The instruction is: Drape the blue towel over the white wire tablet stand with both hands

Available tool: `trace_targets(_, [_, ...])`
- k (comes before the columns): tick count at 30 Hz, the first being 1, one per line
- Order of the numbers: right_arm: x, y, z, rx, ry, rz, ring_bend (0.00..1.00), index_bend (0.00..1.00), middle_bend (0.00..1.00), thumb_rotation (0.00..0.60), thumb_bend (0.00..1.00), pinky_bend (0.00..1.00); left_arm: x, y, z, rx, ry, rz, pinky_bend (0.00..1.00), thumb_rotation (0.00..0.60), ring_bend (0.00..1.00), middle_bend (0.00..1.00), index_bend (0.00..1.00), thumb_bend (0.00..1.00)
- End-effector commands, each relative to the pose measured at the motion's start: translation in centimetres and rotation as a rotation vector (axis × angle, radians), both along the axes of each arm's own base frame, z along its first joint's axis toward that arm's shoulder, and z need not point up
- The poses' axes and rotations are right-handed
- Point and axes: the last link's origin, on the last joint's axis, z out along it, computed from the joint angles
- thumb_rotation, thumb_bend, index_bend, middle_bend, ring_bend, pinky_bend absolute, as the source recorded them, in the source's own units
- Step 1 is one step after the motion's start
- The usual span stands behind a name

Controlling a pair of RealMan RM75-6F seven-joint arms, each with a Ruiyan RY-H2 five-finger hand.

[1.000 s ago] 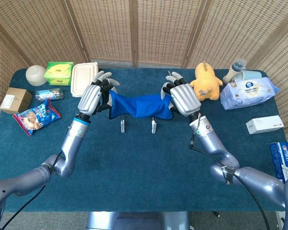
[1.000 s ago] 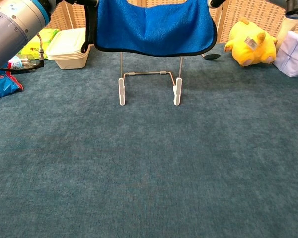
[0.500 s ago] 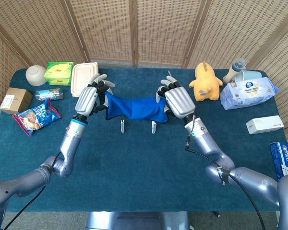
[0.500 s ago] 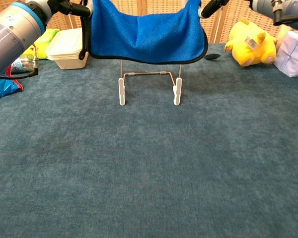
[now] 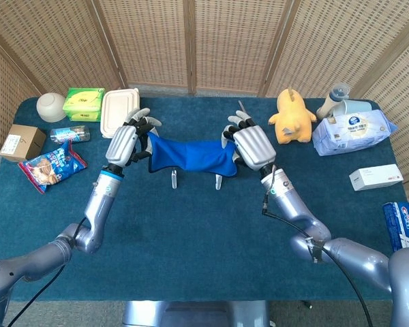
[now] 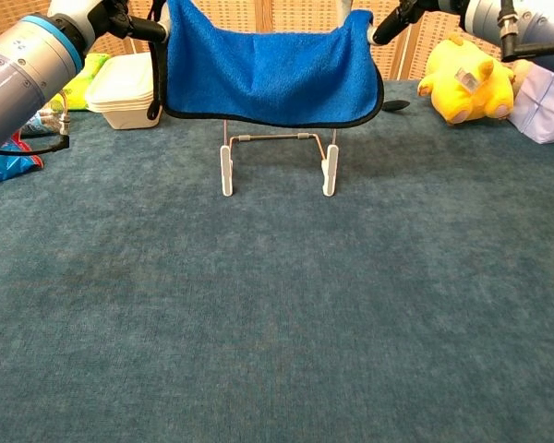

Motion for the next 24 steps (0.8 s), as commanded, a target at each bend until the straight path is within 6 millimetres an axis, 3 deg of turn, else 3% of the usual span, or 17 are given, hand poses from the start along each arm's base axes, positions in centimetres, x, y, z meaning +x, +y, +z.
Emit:
trace_targets(1, [-0.1, 0.0, 0.0, -0.001, 0.0, -0.001, 0.19, 0.9, 0.43, 0.6, 0.49, 0.13, 0.1, 0.1, 0.1, 0.003, -0.006, 0.001, 0.0, 0.6, 0.14, 0.36, 0.73, 0.62])
trace_targets(24, [1.1, -0.3, 0.3, -0.01, -0.011, -0.009, 0.19, 0.9, 0.43, 0.6, 0.49, 0.13, -0.2, 0.1, 1.2, 0.026, -0.029, 0.01, 0.0, 0.6, 0.14, 0.36, 0.73, 0.61])
